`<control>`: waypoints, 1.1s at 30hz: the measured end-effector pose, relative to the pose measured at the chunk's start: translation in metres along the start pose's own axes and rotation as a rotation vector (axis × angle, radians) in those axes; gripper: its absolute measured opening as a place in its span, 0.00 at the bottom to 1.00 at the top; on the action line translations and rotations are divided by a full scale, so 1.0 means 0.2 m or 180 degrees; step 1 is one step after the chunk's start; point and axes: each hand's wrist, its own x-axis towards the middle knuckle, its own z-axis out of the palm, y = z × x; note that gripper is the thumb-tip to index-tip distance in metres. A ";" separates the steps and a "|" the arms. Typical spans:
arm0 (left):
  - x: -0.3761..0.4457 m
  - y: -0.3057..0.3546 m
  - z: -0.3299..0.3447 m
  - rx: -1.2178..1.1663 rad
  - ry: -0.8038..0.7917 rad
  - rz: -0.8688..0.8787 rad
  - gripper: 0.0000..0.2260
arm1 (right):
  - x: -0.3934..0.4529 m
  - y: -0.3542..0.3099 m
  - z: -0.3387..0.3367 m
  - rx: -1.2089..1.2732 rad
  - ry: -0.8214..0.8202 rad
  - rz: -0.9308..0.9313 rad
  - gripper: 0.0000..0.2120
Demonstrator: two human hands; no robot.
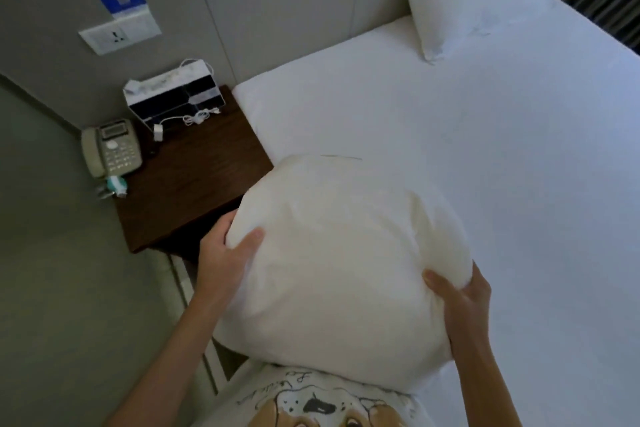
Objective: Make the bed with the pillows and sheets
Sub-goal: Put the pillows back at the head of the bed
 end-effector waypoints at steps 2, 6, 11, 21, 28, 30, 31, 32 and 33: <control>0.25 0.13 0.07 0.0074 0.0071 0.0166 0.10 | 0.23 -0.09 0.12 0.0110 -0.0014 0.0006 0.19; 0.68 0.35 0.24 0.0153 0.0131 0.0283 0.09 | 0.69 -0.32 0.28 0.0279 -0.0020 0.0016 0.20; 1.16 0.53 0.48 0.0336 -0.0188 0.0340 0.12 | 1.05 -0.54 0.36 0.0293 0.0183 -0.0002 0.19; 2.10 0.60 1.27 0.1301 -0.1881 -0.0032 0.23 | 1.68 -0.98 0.63 -0.1125 0.0822 -0.0525 0.36; 2.59 0.73 1.57 0.1260 -0.2749 -0.0119 0.21 | 2.25 -0.73 1.53 -0.1898 -0.0544 0.0447 0.29; 2.75 0.69 1.63 0.1780 -0.2819 0.0053 0.22 | 2.34 -0.60 1.71 -0.1726 -0.1144 0.0846 0.29; 2.82 0.66 1.65 0.2070 -0.2861 0.0147 0.22 | 2.37 -0.53 1.78 -0.1699 -0.1324 0.0954 0.29; 2.89 0.62 1.67 0.2360 -0.2895 0.0244 0.23 | 2.40 -0.48 1.82 -0.1664 -0.1356 0.1023 0.28; 2.95 0.56 1.69 0.2631 -0.2933 0.0335 0.24 | 2.42 -0.42 1.85 -0.1604 -0.1286 0.1076 0.27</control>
